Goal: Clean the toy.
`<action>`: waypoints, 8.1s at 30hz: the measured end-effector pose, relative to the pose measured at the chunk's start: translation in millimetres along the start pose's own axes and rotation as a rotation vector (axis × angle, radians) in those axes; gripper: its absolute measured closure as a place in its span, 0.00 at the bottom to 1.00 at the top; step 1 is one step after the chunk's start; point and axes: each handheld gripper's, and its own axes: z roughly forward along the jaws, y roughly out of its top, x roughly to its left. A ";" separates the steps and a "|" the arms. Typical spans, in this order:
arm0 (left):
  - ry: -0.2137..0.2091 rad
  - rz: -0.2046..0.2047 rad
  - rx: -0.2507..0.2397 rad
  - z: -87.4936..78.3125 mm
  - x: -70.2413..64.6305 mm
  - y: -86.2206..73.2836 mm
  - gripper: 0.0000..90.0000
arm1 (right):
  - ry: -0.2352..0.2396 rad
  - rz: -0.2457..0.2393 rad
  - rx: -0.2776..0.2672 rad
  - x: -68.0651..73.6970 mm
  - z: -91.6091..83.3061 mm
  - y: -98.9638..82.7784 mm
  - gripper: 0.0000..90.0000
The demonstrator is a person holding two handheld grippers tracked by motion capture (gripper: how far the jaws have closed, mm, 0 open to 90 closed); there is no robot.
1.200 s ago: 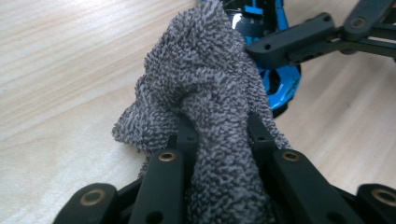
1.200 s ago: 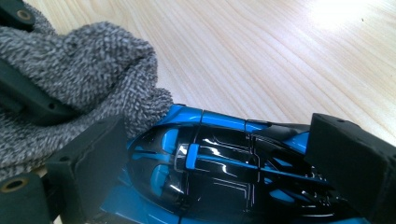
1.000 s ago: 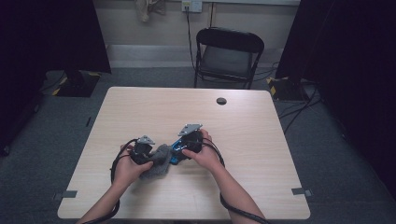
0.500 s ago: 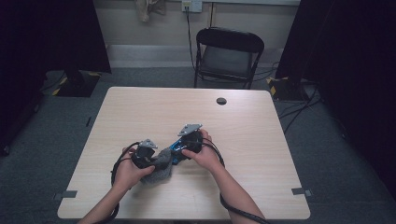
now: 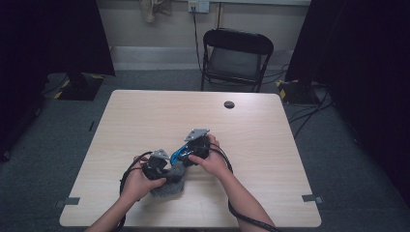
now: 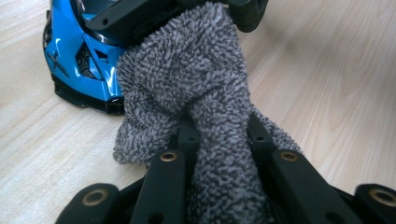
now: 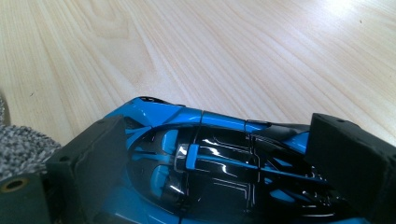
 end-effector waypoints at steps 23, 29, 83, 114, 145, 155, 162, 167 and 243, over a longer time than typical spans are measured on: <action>0.132 -0.123 -0.138 -55.0 55.0 18.9 0.82 | -0.016 -0.008 -0.016 7.8 -5.5 -0.2 0.15; 0.168 -0.161 -0.179 -61.5 70.7 27.0 0.82 | -0.003 -0.029 -0.005 12.4 -14.7 2.2 0.15; 0.244 -0.030 -0.156 6.8 91.5 47.1 0.37 | -0.021 0.058 0.012 1.9 -19.6 -14.3 0.15; 0.150 -0.042 -0.058 -6.2 83.6 28.1 0.84 | -0.018 0.049 0.004 1.7 -19.5 -15.0 0.16; 0.208 0.004 -0.086 40.2 91.7 83.1 0.84 | -0.020 0.051 -0.018 1.6 -19.8 -17.9 0.16; 0.172 0.001 -0.105 34.4 90.4 72.1 0.84 | -0.019 0.051 -0.017 1.3 -19.7 -17.8 0.16; 0.153 -0.006 -0.101 26.2 89.9 64.4 0.84 | -0.020 0.049 -0.018 1.5 -19.8 -18.0 0.16; 0.134 -0.015 -0.094 18.4 90.5 56.9 0.84 | -0.019 0.049 -0.017 1.5 -19.8 -17.9 0.16; 0.121 0.027 -0.098 23.1 91.4 66.3 0.84 | -0.020 0.050 -0.007 1.4 -19.8 -16.7 0.16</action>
